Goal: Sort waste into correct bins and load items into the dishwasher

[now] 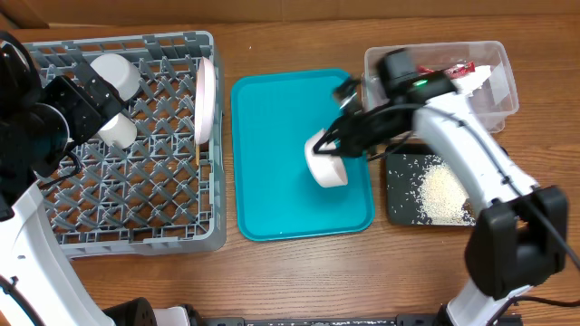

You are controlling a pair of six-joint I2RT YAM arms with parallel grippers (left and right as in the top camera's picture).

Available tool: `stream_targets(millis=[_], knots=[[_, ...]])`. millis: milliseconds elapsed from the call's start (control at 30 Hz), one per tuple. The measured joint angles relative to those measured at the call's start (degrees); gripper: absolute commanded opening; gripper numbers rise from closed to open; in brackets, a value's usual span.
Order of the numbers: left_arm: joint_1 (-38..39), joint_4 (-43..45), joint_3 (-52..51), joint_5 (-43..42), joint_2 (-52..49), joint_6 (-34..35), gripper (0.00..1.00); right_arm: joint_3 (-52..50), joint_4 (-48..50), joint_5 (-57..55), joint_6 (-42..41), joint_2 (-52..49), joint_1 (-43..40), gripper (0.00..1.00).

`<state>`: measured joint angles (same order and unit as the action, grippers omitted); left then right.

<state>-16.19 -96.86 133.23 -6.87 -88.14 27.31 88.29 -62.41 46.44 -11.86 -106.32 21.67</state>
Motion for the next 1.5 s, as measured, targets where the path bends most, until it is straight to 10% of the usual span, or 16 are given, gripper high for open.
stream_targets(millis=[267, 733, 800, 1067, 1500], knots=[[0.0, 0.0, 0.0, 0.0, 0.0, 0.0, 1.00, 0.0, 5.7, -36.1, -14.1, 0.0, 17.6, 0.05], [0.0, 0.0, 0.0, 0.0, 0.0, 0.0, 1.00, 1.5, 5.4, -50.3, -15.6, -0.5, 28.2, 0.66], [0.0, 0.0, 0.0, 0.0, 0.0, 0.0, 1.00, 5.3, 0.7, -50.8, -16.2, -1.0, 26.7, 1.00], [0.0, 0.0, 0.0, 0.0, 0.0, 0.0, 1.00, 37.0, -22.3, -52.3, -16.7, -1.2, 3.1, 1.00], [2.0, 0.2, 0.0, -15.8, 0.0, 4.3, 1.00, 39.7, -29.1, -52.4, -16.6, -1.0, -30.3, 1.00]])
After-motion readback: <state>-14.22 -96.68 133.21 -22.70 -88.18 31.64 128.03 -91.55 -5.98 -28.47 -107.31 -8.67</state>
